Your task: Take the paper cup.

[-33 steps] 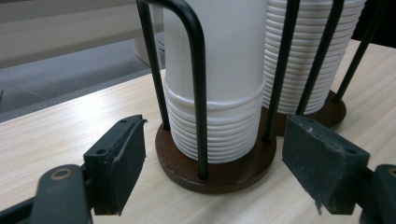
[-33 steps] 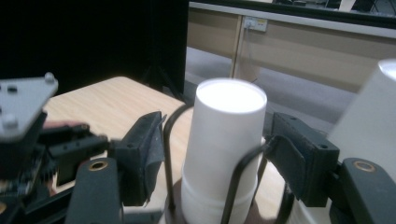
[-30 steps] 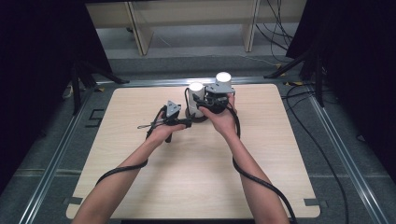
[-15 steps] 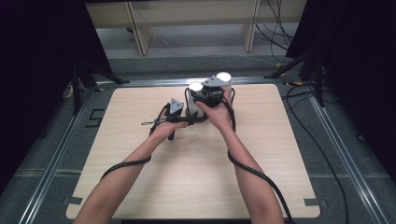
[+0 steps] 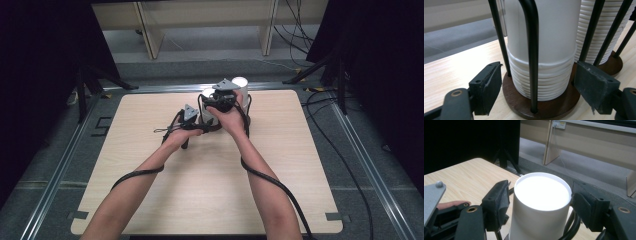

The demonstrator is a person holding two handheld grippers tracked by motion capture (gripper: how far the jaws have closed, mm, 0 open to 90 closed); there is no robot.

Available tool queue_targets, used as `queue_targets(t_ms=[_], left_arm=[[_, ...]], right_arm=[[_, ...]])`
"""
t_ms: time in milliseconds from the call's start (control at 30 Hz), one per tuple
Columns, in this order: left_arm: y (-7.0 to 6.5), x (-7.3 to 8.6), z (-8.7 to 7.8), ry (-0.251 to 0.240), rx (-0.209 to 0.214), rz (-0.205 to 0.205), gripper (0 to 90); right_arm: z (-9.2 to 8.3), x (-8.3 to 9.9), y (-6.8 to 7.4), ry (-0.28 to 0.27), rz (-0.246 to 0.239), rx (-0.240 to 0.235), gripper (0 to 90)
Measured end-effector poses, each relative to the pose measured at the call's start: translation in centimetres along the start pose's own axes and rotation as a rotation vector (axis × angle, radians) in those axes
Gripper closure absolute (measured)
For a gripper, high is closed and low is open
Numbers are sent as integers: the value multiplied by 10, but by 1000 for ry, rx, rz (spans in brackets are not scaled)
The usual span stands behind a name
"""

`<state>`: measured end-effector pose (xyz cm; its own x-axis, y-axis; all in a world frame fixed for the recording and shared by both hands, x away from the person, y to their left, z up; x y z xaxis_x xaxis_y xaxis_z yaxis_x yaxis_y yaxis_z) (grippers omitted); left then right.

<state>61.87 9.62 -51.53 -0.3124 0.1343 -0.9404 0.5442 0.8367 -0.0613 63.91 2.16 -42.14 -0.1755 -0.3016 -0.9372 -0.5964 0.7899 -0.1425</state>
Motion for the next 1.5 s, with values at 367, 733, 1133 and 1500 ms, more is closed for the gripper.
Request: queue_targets(t_ms=[367,733,1133,1500], left_arm=[[-1,2,9,20,27,11,219],[-1,1,16,38,42,27,217],[0,1,17,43,39,22,223],[1,1,17,45,36,33,227]], right_arm=[[6,2,0,11,-18,-1,329],[10,2,-1,4,-11,-10,334],[9,0,-1,-7,21,-4,356],[6,-7,-2,-27,25,-8,361]])
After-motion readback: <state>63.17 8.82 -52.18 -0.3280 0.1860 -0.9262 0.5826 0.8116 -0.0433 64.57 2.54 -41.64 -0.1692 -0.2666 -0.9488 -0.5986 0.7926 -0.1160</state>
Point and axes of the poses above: each handheld gripper's, and its own axes: z roughly forward along the jaws, x roughly out of its underside, y roughly to its left, the point moved 8 cm from there along z, roughly forward along the jaws, and after that the axes turned 4 degrees about -z, right-handed, at the moved point
